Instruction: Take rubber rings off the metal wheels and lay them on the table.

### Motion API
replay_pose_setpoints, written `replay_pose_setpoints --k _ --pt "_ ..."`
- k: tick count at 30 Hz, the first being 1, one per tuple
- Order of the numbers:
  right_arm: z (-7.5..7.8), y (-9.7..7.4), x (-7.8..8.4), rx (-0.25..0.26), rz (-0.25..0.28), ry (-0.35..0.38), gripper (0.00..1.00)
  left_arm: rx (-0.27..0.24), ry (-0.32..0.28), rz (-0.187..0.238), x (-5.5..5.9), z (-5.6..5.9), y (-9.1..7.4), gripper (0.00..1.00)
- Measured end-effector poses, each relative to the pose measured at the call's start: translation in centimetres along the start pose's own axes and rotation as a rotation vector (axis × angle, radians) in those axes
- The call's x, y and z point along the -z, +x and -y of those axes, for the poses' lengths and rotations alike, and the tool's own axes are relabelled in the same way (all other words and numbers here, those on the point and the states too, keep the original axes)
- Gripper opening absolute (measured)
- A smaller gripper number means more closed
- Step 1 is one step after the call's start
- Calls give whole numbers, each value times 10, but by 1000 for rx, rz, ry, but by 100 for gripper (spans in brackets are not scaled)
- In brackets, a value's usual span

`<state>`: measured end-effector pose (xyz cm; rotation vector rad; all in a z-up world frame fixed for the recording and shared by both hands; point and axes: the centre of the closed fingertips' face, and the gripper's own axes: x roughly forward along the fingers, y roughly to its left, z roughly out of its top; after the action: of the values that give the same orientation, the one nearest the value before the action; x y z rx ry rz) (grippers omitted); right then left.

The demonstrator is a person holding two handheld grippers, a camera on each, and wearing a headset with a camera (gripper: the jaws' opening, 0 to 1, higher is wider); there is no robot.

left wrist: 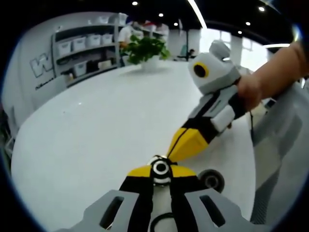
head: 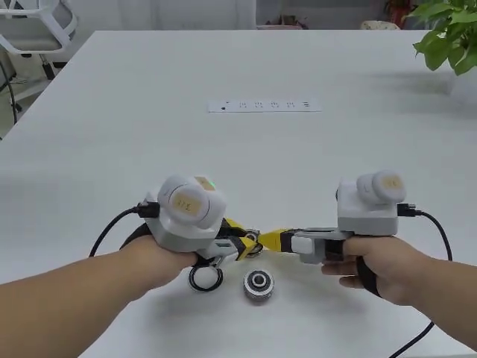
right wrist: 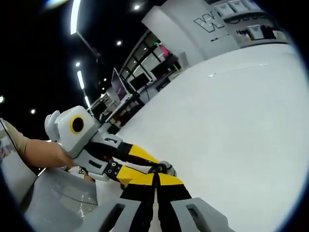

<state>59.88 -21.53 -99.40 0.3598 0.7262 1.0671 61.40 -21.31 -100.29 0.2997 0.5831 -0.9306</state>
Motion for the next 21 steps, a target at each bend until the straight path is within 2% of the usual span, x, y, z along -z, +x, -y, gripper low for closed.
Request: replay_pose_setpoints --k 3,4,5,6,7,8,9,13,16,21 --pt "-4 1 -1 -20 7 7 0 -1 -1 4 0 0 0 11" --pt "-17 3 -10 -88 53 39 0 -2 -2 6 0 0 0 11" --pt "-15 2 -1 -65 -6 3 0 -2 -3 6 0 0 0 11" --pt "-14 3 -5 -54 16 -16 0 -6 -7 6 1 -1 0 11" --pt "-27 3 -8 -129 31 35 0 -4 -9 11 1 -1 0 11" --pt "-18 3 -7 -78 25 31 0 -4 -7 14 1 -1 0 11" --pt "-18 4 -6 -76 21 10 0 -4 -8 16 1 -1 0 11" --pt "-15 5 -7 -69 27 22 0 -6 -14 24 1 -1 0 12" --pt "-8 6 -8 -32 26 5 0 -10 -15 21 0 -1 1 12" --pt "0 5 -3 -1 7 -4 0 -12 -20 19 0 -1 1 12"
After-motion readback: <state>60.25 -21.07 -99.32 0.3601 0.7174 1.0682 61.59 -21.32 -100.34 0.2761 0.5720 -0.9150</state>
